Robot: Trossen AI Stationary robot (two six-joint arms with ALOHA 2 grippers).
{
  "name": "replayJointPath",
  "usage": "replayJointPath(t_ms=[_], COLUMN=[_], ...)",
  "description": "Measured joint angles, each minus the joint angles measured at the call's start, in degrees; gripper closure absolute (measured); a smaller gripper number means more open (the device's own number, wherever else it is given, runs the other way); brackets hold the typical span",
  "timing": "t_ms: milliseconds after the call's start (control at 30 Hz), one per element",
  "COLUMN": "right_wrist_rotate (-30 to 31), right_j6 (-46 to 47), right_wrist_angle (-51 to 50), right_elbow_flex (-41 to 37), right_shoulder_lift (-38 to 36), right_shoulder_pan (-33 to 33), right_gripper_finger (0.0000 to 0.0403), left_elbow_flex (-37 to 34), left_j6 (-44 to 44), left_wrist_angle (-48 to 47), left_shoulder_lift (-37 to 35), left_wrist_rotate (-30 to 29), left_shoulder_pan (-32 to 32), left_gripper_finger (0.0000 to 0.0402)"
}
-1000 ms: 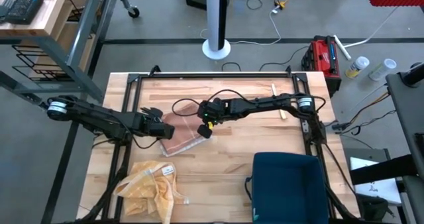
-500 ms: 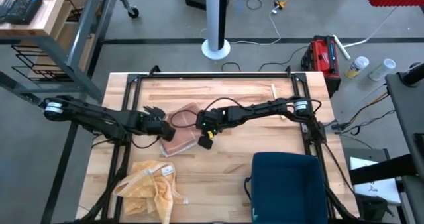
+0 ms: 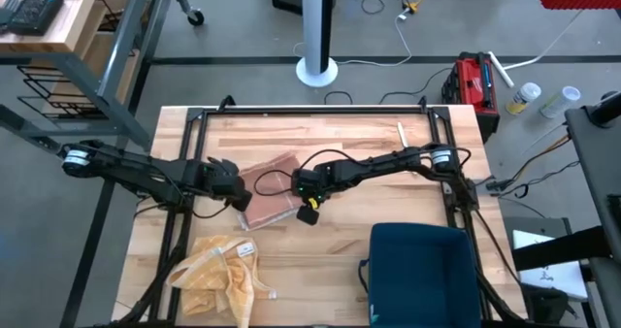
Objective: Fold towel
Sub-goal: Stack the brown towel on top of the white towel
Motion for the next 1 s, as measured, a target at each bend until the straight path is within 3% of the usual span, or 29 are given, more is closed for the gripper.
replayJointPath(t_ms=[233, 433, 733, 1000], right_wrist_rotate=[0.0, 0.1, 0.0, -0.3], right_j6=[-1.0, -2.0, -2.1, -1.1], right_wrist_angle=[2.3, 8.4, 7.2, 1.8], right_elbow_flex=[1.9, 3.2, 2.1, 1.1], right_shoulder_lift=[-0.8, -0.6, 1.7, 3.4], right_shoulder_pan=[0.0, -0.6, -0.8, -1.3], right_gripper_finger=[0.0395, 0.0395, 0.0395, 0.0395], left_elbow_flex=[-0.1, -0.8, -0.4, 0.3], left_j6=[0.2, 2.2, 4.7, 5.8], left_wrist_angle=[12.9, 21.5, 23.7, 22.3], left_shoulder_lift=[1.5, 7.7, 19.4, 18.0], left_wrist_rotate=[2.4, 2.4, 14.7, 16.4], left_shoulder_pan=[-2.8, -4.5, -5.1, -5.3], left_gripper_finger=[0.0322, 0.0326, 0.0326, 0.0326])
